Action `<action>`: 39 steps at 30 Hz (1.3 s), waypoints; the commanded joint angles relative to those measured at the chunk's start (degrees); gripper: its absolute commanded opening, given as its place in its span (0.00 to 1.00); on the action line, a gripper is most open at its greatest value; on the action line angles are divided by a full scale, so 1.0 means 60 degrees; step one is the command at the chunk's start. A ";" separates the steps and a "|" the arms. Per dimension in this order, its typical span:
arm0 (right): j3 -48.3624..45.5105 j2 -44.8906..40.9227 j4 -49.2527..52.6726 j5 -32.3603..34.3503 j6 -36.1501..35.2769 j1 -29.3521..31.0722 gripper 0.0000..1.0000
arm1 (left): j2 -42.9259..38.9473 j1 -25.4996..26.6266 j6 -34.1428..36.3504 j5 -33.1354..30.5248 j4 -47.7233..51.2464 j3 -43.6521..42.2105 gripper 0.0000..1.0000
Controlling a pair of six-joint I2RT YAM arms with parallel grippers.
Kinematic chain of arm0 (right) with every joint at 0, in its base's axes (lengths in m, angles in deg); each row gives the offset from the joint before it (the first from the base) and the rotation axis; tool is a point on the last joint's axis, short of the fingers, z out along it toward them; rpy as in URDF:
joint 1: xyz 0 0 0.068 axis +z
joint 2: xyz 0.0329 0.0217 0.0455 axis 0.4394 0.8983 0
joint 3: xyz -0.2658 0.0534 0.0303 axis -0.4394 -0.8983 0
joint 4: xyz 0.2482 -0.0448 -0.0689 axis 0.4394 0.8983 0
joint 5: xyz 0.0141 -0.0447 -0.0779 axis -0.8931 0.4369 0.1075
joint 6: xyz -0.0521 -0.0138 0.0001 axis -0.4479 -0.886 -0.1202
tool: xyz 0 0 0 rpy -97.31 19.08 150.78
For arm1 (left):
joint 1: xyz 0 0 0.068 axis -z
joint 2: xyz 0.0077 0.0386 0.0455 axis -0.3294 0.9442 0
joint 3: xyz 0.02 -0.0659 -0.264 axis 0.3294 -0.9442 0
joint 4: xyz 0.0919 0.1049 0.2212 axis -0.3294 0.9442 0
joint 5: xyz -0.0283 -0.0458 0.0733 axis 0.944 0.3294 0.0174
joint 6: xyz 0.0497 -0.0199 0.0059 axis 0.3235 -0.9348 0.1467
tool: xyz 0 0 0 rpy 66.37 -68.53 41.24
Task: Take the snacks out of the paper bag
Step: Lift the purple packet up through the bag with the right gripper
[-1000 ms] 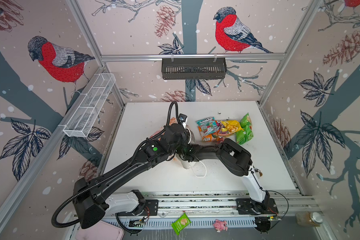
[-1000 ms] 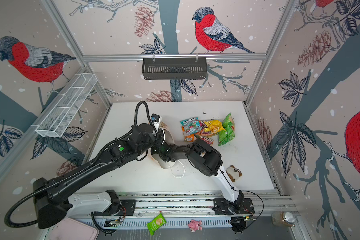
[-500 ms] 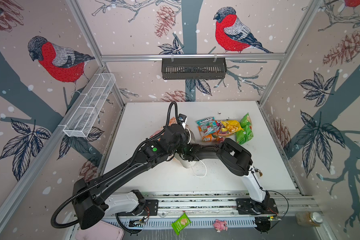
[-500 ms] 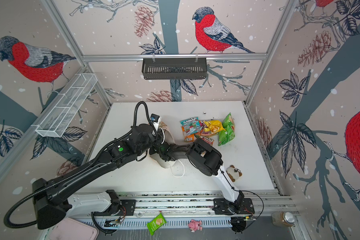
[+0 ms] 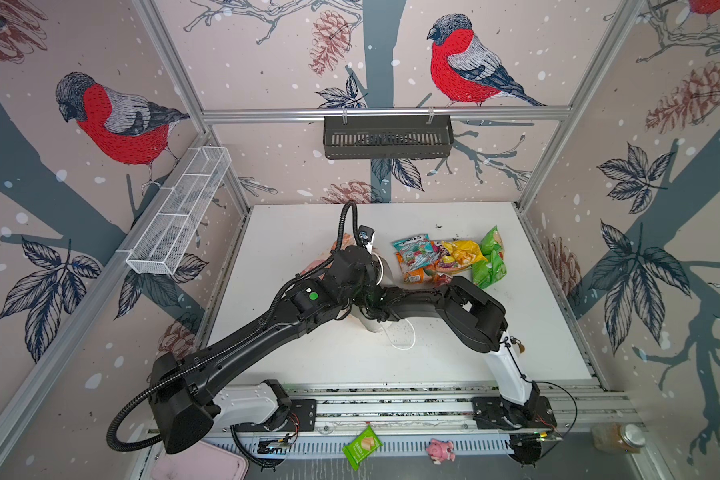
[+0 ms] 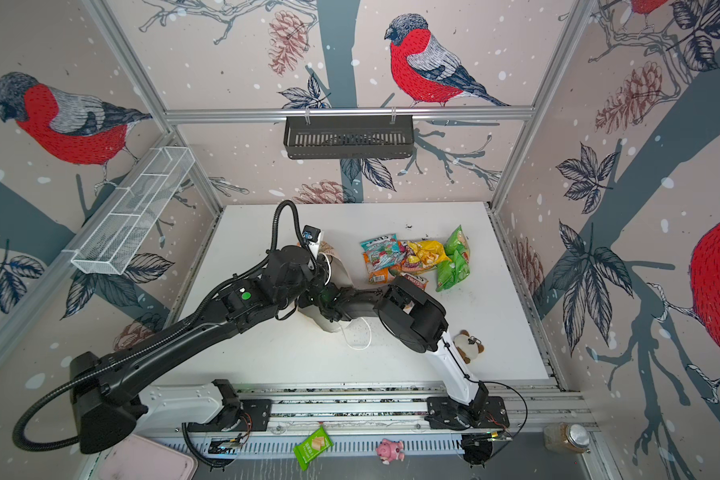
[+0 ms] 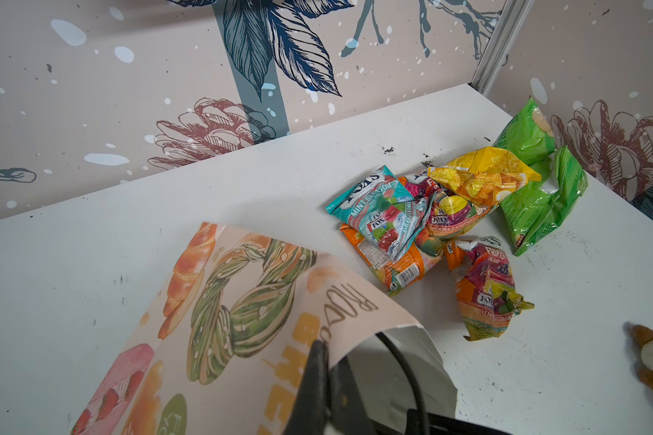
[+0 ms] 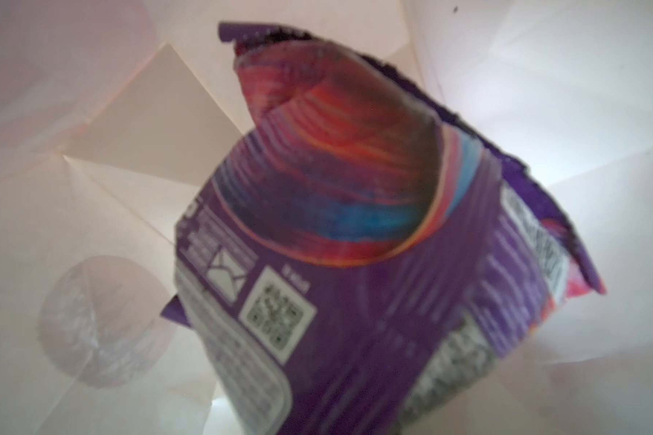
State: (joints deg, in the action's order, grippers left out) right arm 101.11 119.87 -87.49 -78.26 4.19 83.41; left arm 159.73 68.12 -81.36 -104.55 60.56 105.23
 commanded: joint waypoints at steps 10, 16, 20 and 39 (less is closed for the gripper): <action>-0.0064 -0.0264 0.0456 0.0839 -0.0220 0.0097 0.01 | 0.0257 -0.0014 -0.0399 -0.0816 0.0331 0.0231 0.00; -0.0145 -0.0355 0.0434 0.1024 -0.0294 0.0170 0.00 | 0.0565 -0.0006 -0.0345 -0.0853 0.0460 0.0558 0.00; -0.0253 -0.0445 0.0377 0.1064 -0.0310 0.0170 0.00 | 0.0606 -0.0003 -0.0313 -0.1028 0.0481 0.0592 0.00; -0.1079 -0.0880 0.0035 0.1696 -0.0133 0.0223 0.00 | 0.0713 -0.0032 -0.0280 -0.1370 0.0797 0.0761 0.00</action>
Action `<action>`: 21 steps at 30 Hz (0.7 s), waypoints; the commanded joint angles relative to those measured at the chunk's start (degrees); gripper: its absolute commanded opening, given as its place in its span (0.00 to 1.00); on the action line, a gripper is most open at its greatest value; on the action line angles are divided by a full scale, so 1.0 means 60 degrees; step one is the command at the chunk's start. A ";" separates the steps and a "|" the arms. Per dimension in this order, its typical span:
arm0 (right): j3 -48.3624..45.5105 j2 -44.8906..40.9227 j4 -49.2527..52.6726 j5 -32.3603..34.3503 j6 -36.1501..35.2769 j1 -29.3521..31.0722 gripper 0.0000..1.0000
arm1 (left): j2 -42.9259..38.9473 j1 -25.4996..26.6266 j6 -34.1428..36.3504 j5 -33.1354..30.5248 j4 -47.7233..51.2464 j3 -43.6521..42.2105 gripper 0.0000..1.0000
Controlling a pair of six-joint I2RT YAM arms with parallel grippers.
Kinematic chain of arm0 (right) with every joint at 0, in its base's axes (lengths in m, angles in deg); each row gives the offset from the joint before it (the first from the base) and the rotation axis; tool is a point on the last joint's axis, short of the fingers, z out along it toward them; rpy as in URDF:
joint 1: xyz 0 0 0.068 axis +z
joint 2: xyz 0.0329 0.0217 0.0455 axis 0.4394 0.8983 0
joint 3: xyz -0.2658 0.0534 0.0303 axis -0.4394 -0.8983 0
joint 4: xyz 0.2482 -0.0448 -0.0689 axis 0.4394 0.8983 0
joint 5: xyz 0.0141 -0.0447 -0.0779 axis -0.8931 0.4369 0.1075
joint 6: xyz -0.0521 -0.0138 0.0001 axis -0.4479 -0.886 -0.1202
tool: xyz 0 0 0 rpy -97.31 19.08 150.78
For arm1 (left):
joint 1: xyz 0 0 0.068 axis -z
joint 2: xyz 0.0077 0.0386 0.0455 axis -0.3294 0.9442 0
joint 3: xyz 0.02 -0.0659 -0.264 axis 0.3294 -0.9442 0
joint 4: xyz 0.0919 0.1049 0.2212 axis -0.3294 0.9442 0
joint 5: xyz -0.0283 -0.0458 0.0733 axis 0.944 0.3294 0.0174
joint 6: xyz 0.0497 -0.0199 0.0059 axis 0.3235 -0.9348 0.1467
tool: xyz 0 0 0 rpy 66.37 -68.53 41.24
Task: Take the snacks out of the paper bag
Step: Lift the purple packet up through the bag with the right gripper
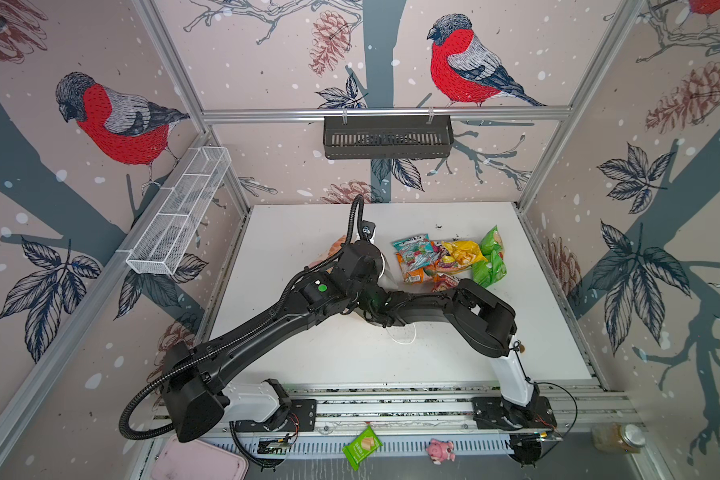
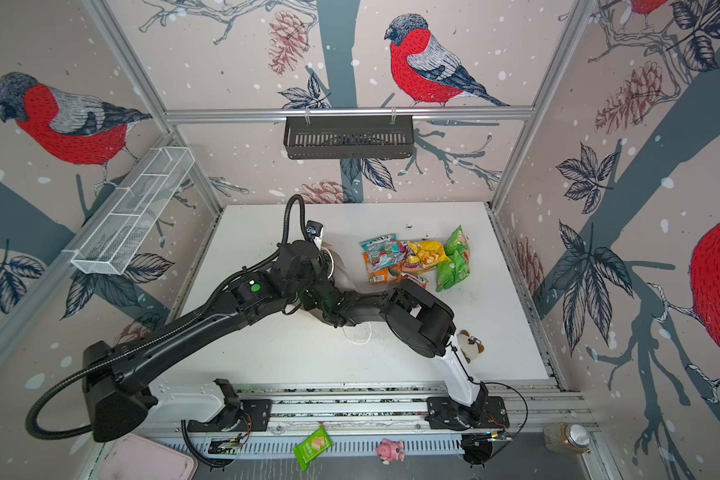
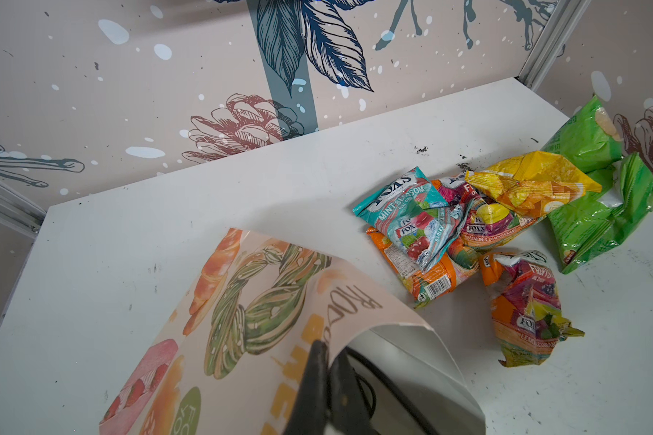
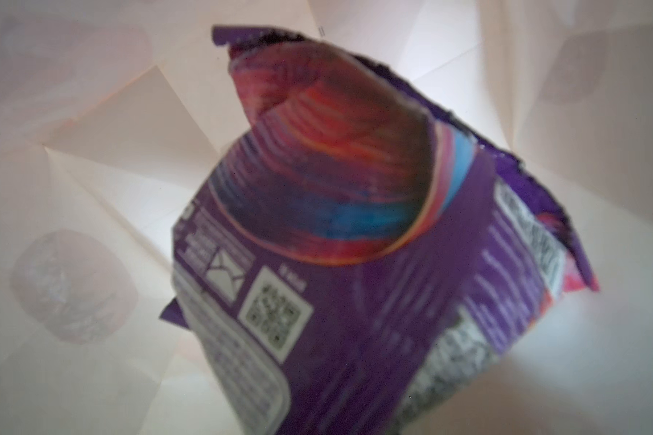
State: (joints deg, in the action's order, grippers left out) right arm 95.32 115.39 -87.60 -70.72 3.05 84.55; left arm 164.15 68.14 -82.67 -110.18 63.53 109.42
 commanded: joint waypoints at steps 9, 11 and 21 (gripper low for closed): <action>-0.0516 -0.0479 -0.0083 0.0759 0.0129 0.0039 0.00 | 0.0006 -0.0109 -0.0094 -0.0360 0.0309 0.0011 0.00; -0.0562 -0.0537 -0.0097 0.0784 0.0153 0.0041 0.00 | 0.0022 -0.0138 -0.0182 -0.0349 0.0399 0.0044 0.00; -0.0850 -0.0809 -0.0208 0.1039 0.0232 0.0075 0.00 | -0.0152 -0.0226 -0.0274 -0.0403 0.0492 -0.0090 0.00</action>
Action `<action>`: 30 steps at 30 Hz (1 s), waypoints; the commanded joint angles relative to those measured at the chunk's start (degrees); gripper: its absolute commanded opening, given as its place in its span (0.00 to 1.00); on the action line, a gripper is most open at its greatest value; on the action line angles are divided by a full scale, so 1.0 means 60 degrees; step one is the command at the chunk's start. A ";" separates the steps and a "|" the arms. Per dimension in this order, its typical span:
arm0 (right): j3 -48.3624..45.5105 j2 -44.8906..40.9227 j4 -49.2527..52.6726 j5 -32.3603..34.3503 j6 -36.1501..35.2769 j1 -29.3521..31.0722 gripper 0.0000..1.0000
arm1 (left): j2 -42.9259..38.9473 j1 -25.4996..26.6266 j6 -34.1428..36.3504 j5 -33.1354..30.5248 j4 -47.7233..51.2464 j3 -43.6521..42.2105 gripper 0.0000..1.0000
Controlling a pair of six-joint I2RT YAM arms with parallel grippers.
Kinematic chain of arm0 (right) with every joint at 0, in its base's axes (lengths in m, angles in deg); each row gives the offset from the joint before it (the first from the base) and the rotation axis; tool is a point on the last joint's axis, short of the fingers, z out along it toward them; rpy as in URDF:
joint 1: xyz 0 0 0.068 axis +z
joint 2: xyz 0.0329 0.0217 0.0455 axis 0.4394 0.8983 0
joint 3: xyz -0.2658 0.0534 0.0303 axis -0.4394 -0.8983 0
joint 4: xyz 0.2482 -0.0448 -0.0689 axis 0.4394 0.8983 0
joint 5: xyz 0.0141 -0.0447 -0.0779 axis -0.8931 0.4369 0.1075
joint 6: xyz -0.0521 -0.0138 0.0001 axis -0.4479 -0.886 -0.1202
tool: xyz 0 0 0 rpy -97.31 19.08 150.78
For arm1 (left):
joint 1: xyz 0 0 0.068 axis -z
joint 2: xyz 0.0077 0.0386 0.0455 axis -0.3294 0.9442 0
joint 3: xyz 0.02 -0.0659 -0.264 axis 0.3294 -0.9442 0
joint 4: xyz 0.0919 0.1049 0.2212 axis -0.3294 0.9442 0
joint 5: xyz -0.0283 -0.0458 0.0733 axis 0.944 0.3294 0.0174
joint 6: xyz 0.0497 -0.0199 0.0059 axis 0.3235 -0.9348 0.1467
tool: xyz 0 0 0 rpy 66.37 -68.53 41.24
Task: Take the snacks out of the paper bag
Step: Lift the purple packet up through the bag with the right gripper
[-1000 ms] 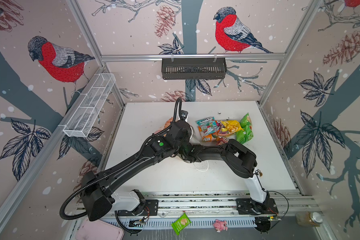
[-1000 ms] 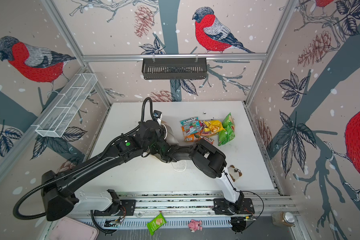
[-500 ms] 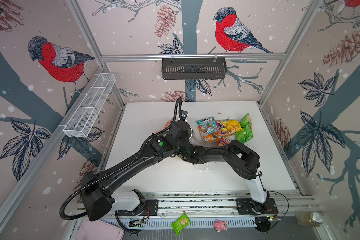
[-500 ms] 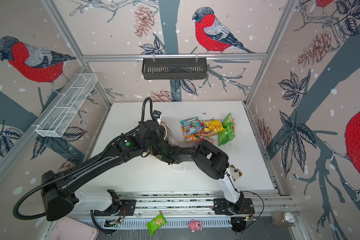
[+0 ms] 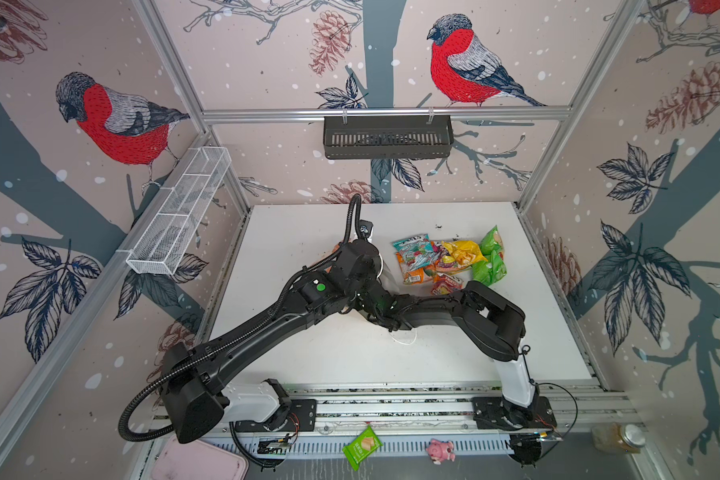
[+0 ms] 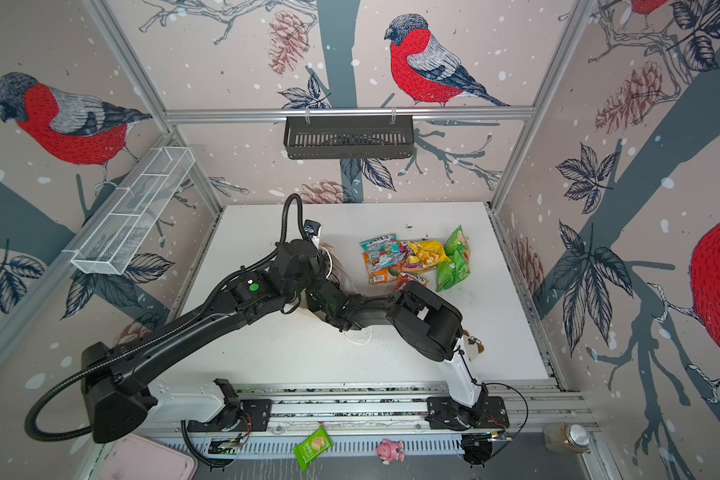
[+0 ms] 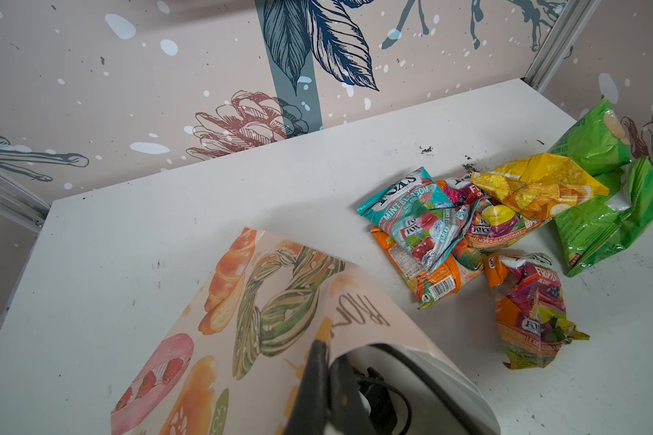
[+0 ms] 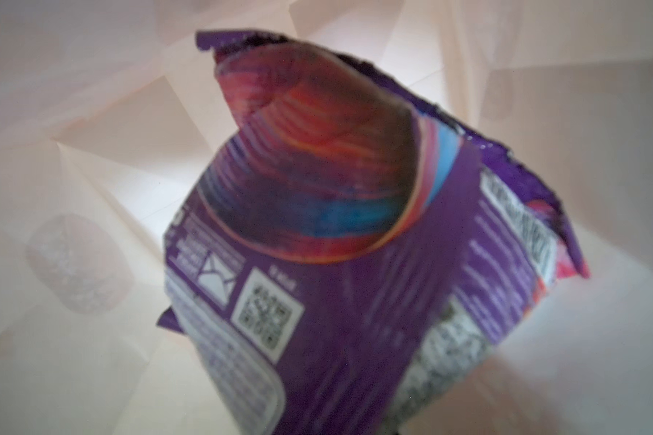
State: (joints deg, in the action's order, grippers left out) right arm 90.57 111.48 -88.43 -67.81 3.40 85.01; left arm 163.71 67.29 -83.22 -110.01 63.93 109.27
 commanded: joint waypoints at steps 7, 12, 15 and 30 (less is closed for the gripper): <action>-0.0205 -0.0393 -0.0080 0.0786 0.0206 0.0021 0.00 | 0.0001 -0.0099 -0.0309 -0.0422 0.0448 -0.0116 0.00; -0.0250 -0.0513 -0.0074 0.0892 0.0210 0.0035 0.00 | 0.0103 -0.0099 -0.0384 -0.0445 0.0476 -0.0150 0.00; -0.0267 -0.0577 -0.0070 0.0916 0.0207 0.0036 0.00 | 0.0267 -0.0099 -0.0429 -0.0431 0.0565 -0.0085 0.00; -0.0469 -0.1438 0.0222 0.1350 0.0141 0.0005 0.00 | 0.0386 -0.0099 -0.0245 -0.0561 0.0546 -0.0021 0.00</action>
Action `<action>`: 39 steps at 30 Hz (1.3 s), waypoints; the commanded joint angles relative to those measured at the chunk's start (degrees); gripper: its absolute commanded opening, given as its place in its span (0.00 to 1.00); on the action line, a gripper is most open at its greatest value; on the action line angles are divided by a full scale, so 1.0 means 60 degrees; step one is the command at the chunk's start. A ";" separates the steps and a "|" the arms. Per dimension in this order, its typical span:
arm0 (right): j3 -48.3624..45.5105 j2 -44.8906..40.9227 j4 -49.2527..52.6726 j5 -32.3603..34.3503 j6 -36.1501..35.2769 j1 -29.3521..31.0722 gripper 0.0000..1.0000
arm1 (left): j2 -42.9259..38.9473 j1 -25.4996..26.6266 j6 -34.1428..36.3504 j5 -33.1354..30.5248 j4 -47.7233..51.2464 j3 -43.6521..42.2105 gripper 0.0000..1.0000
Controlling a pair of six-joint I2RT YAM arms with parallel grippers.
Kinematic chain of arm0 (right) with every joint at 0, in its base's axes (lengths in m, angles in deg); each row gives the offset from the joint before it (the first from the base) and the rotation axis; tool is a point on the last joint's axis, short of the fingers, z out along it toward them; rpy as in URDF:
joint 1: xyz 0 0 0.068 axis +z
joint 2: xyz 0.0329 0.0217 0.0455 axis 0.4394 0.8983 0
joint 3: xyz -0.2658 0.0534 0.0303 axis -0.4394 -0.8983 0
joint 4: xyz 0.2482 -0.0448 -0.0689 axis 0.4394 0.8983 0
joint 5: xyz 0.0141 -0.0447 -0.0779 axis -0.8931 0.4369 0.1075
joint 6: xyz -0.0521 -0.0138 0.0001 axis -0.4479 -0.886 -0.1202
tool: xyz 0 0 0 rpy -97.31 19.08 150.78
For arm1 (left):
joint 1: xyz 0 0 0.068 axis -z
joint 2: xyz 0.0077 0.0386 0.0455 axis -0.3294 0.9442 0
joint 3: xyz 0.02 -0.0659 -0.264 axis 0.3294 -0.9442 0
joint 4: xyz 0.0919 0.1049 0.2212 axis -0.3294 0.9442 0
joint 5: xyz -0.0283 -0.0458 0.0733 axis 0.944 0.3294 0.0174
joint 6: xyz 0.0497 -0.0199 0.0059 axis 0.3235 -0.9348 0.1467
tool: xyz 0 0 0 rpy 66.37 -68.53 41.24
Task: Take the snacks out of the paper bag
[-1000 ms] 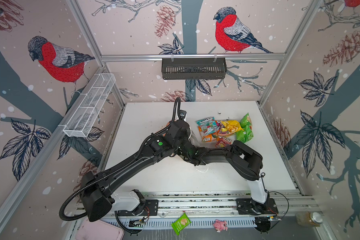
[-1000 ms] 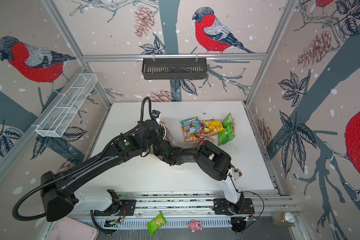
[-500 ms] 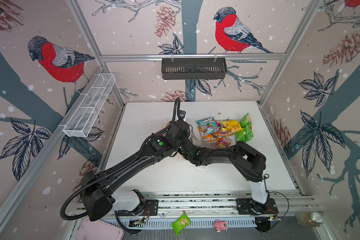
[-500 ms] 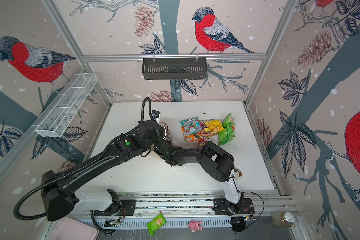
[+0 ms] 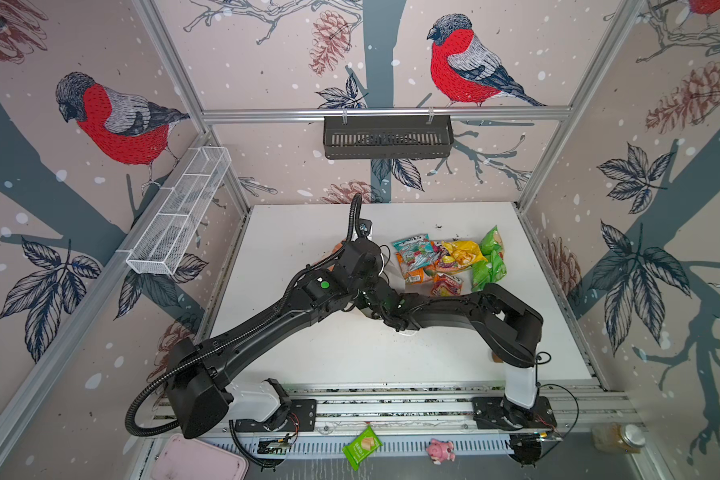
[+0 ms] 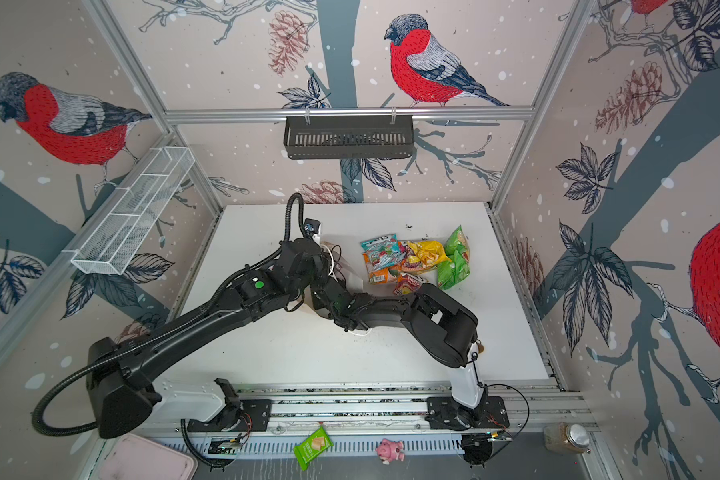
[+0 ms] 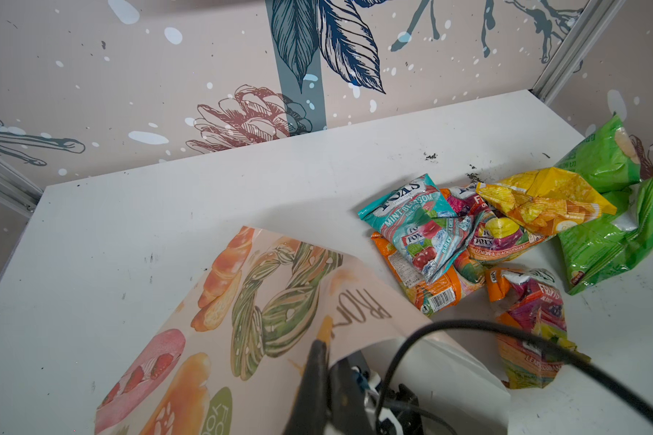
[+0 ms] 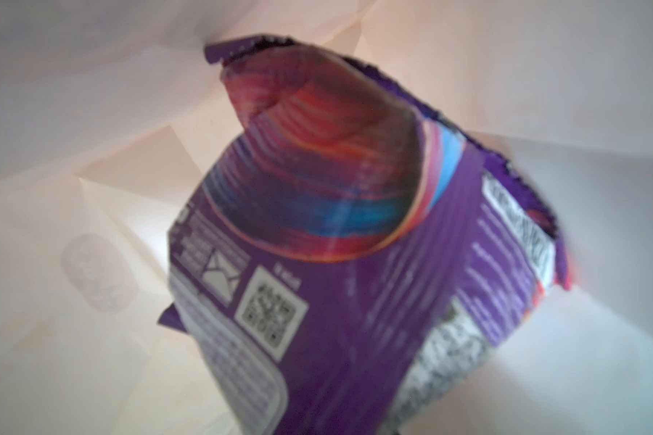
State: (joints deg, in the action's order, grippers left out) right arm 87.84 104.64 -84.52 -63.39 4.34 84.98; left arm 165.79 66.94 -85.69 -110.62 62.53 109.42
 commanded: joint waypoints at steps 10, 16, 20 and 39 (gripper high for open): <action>-0.0227 -0.0821 -0.0231 0.0896 -0.0027 -0.0006 0.00 | 0.0038 -0.0070 0.0211 -0.0439 0.0630 -0.0105 0.00; -0.0176 -0.1048 -0.0243 0.0957 -0.0126 -0.0007 0.00 | 0.0240 -0.0070 0.0221 -0.0444 0.0666 0.0066 0.00; -0.0014 -0.1133 -0.0116 0.0991 -0.0232 -0.0012 0.00 | 0.0358 -0.0070 0.0287 -0.0443 0.0683 0.0201 0.00; 0.0605 -0.1860 0.1530 0.0715 -0.0128 -0.0169 0.00 | 0.0831 -0.0666 0.0032 -0.0929 0.1009 0.0651 0.00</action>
State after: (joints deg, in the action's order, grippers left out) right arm 90.12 95.48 -69.13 -60.66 3.32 84.24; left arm 169.83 63.64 -86.54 -114.84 59.93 114.03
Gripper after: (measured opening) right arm 0.179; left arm 0.051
